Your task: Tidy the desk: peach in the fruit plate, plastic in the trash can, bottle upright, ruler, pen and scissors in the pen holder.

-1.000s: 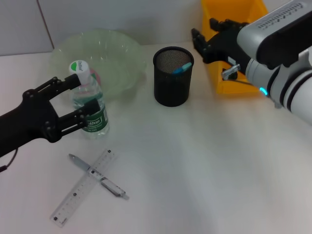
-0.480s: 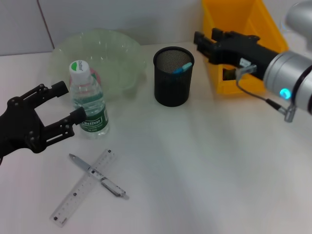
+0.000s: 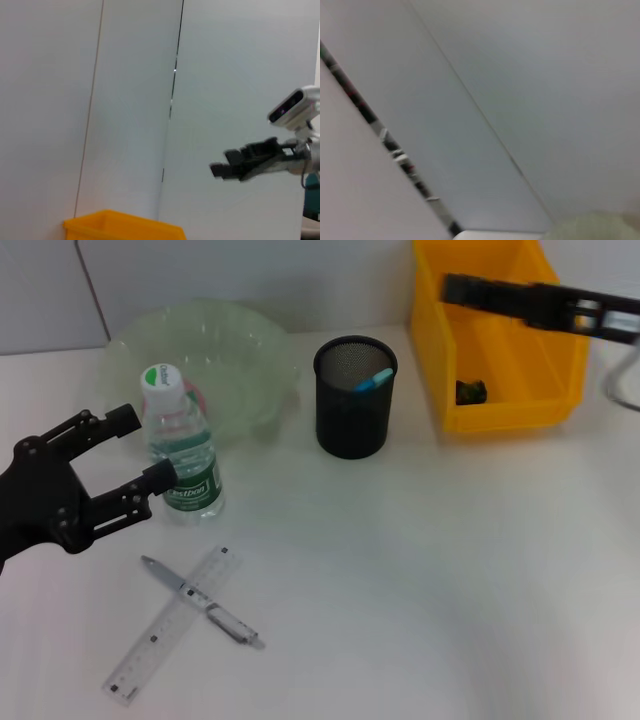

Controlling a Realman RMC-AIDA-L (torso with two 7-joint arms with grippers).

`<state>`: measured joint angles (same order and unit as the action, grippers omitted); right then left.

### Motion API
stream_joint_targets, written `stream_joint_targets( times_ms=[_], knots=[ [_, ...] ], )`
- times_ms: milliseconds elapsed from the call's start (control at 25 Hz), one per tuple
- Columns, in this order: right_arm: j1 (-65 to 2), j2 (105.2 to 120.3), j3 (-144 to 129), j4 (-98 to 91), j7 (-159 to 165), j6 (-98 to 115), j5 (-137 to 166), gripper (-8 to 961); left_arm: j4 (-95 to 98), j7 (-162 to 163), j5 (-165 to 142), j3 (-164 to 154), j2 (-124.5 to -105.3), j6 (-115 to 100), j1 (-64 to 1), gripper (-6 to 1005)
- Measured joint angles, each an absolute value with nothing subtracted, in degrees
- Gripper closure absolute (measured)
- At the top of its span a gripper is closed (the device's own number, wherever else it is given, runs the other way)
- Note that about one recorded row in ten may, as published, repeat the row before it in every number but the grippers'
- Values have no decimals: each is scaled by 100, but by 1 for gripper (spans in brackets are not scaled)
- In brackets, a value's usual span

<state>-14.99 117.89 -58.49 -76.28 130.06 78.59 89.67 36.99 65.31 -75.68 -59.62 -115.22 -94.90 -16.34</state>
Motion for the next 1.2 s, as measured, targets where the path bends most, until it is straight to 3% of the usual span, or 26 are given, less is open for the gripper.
stream_joint_targets(
  times_ms=[80, 120, 160, 200, 240, 280, 400, 480, 520, 640, 680, 840, 880, 1000, 1080, 1200],
  knots=[
    [-1948, 11602, -5016, -6597, 12680, 8839, 8976, 475, 3703, 6562, -7567, -5982, -11522, -9510, -1662, 198],
    [-2329, 11299, -4295, -5310, 11998, 9640, 8993, 474, 3704, 6589, -7568, -5997, -11522, -9511, -1674, 198],
    [-2329, 11299, -4295, -5310, 11998, 9640, 8993, 473, 3704, 6589, -7568, -5997, -11522, -9511, -1674, 198],
    [-2537, 10955, -3945, -4197, 11198, 10170, 9053, 472, 3707, 6636, -7568, -6005, -11522, -9510, -1690, 198],
    [-2537, 10955, -3945, -4197, 11198, 10170, 9053, 471, 3707, 6636, -7568, -6005, -11522, -9510, -1690, 198],
    [-2611, 10688, -4017, -3536, 10476, 10440, 9176, 470, 3707, 6636, -7568, -6005, -11522, -9510, -1690, 198],
    [-2623, 10619, -4179, -3321, 9927, 10536, 9508, 468, 3709, 6849, -7731, -5975, -11539, -9506, -1771, 198],
    [-2626, 10760, -4235, -3624, 9454, 10545, 10293, 466, 3709, 7013, -7850, -5960, -11554, -9466, -1837, 198],
    [-2626, 10760, -4235, -3624, 9454, 10545, 10293, 465, 3709, 7013, -7850, -5960, -11554, -9466, -1837, 198],
    [-2656, 10992, -4237, -4066, 9214, 10553, 10921, 462, 3709, 7156, -7864, -5959, -11551, -9428, -1873, 198],
    [-2648, 11137, -4240, -4367, 9174, 10505, 11182, 461, 3709, 7260, -7866, -5967, -11534, -9401, -1890, 198],
    [-2645, 11303, -4251, -4759, 9134, 10399, 11581, 458, 3711, 7398, -7942, -5983, -11513, -9363, -1905, 198],
    [-2675, 11416, -4252, -4984, 9084, 10270, 11930, 457, 3743, 7514, -8112, -5953, -11507, -9335, -1909, 198],
    [-2706, 11523, -4254, -5152, 9042, 10175, 12212, 324, 3799, 7660, -8314, -5928, -11505, -9308, -1911, 198],
    [-2757, 11685, -4256, -5332, 9010, 10023, 12588, 235, 3926, 7882, -8647, -5926, -11510, -9259, -1940, 198],
    [-2789, 11757, -4258, -5380, 9005, 9926, 12790, 189, 4082, 8057, -8920, -5924, -11535, -9201, -1956, 198]
  ],
)
